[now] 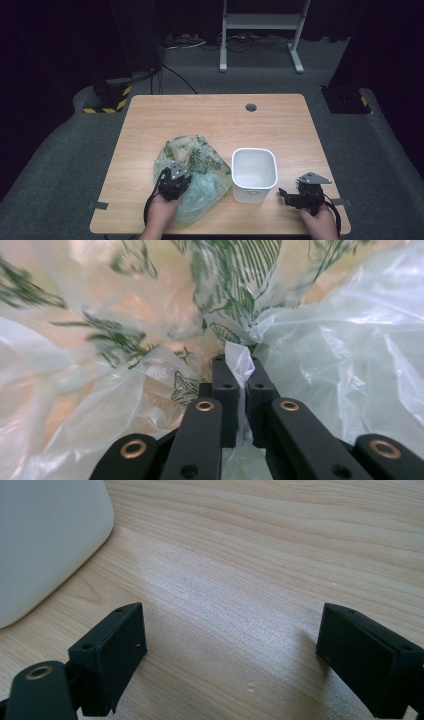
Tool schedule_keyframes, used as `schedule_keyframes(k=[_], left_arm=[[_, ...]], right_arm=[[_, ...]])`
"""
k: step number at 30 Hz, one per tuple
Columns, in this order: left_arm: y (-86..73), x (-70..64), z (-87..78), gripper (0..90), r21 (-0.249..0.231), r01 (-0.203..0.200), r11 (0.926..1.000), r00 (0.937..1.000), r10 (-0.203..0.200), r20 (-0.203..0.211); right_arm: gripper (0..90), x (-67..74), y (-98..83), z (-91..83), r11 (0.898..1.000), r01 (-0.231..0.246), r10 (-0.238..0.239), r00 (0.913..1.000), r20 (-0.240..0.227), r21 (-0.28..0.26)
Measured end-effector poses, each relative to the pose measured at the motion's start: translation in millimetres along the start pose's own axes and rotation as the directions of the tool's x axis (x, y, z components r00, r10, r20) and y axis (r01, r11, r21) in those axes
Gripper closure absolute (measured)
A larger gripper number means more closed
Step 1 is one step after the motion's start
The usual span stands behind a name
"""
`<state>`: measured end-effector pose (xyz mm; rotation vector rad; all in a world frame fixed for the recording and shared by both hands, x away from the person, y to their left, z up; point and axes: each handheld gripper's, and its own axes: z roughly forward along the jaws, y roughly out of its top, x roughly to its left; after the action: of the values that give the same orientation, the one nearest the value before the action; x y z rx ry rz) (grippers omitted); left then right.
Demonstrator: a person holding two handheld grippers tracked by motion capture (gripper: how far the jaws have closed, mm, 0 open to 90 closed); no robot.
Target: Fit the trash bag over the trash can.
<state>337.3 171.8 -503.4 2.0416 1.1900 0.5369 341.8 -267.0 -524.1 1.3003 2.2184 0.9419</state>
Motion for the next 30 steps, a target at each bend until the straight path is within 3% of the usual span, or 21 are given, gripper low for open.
schedule_keyframes(k=[7,13,16,17,19,25,27,28,30], left_arm=[[-0.3,1.1,-14.1,86.8,-0.086,0.007,0.9962,0.9998,-0.008,-0.016],[-1.0,3.3,-29.2,86.8,-0.183,0.028,0.9826,0.9991,-0.034,-0.027],[1.4,3.8,-38.7,86.9,-0.231,0.027,0.9725,0.9986,-0.037,-0.038],[3.5,3.9,-45.2,86.9,-0.265,0.027,0.9640,0.9983,-0.040,-0.043],[4.7,4.0,-48.6,87.0,-0.279,0.027,0.9598,0.9982,-0.041,-0.044],[11.0,2.7,-69.9,87.0,-0.367,0.018,0.9300,0.9974,-0.042,-0.059],[13.7,1.8,-80.4,87.0,-0.409,0.016,0.9126,0.9971,-0.045,-0.062],[13.7,1.8,-80.4,87.0,-0.409,0.016,0.9126,0.9971,-0.045,-0.062],[15.5,1.5,-87.3,86.9,-0.433,0.015,0.9012,0.9967,-0.048,-0.066]], right_arm=[[11.9,0.0,0.0,0.0,1.000,0.000,0.000,1.0000,0.000,0.000],[11.9,0.0,0.0,0.0,1.000,0.000,0.000,1.0000,0.000,0.000],[11.9,0.0,0.0,0.0,1.000,0.000,0.000,1.0000,0.000,0.000],[12.0,0.0,0.0,0.0,1.000,0.000,0.000,1.0000,0.000,0.000],[12.0,0.0,0.0,0.0,1.000,0.000,0.000,1.0000,0.000,0.000],[11.9,0.0,0.0,0.0,1.000,0.001,-0.001,1.0000,0.000,0.000],[12.0,0.0,0.0,0.0,1.000,0.001,-0.001,1.0000,0.000,0.000],[12.0,0.0,0.0,0.0,1.000,0.001,-0.001,1.0000,0.000,0.000],[11.9,0.0,0.0,0.0,1.000,0.001,-0.001,1.0000,0.000,0.000]])
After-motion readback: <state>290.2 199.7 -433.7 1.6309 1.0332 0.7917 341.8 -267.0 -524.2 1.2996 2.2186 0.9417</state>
